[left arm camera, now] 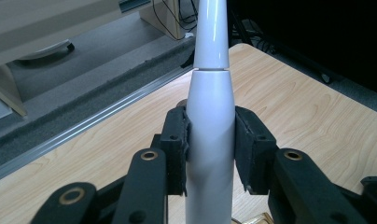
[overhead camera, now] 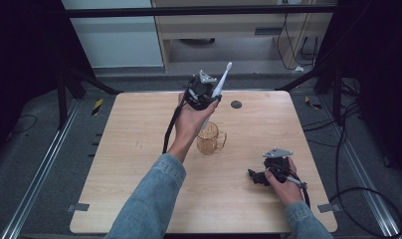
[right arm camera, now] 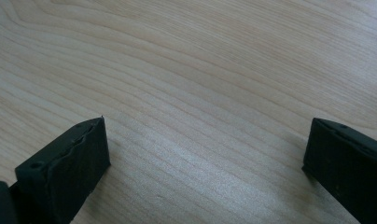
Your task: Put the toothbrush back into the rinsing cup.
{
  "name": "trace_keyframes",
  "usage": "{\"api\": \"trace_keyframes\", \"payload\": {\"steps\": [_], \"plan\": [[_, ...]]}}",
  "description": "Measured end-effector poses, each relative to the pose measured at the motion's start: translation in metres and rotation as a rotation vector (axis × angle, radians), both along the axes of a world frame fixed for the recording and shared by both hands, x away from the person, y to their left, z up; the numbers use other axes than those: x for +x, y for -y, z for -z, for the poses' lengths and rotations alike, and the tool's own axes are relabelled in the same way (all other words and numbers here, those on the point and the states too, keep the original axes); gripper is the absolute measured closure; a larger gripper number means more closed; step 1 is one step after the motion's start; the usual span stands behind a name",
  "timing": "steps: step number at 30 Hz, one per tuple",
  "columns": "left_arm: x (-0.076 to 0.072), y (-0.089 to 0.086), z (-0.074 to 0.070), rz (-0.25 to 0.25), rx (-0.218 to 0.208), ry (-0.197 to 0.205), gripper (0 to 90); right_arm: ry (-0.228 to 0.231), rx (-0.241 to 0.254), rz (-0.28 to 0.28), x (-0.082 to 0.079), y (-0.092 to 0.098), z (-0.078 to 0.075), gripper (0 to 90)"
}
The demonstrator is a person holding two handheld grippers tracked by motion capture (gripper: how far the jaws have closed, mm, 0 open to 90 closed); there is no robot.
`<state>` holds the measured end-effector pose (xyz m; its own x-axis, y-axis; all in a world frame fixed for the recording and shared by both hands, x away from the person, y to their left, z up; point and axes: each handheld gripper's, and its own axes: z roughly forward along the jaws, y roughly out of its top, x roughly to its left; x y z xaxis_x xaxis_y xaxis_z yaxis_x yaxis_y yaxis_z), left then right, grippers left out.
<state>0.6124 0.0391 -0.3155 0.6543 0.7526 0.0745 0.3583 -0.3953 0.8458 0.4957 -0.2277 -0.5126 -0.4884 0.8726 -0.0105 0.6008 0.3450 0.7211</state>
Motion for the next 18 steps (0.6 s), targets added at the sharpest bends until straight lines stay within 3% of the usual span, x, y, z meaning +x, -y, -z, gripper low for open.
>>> {"api": "trace_keyframes", "payload": {"steps": [8,18], "plan": [[0.001,-0.001,0.015,-0.003,-0.037,0.003,66.8,0.002,-0.002,-0.002,0.0,0.0,0.0,0.4],[-0.001,-0.004,0.03,-0.003,-0.051,0.02,66.8,0.002,-0.001,-0.002,0.0,0.0,0.0,0.3]]}}
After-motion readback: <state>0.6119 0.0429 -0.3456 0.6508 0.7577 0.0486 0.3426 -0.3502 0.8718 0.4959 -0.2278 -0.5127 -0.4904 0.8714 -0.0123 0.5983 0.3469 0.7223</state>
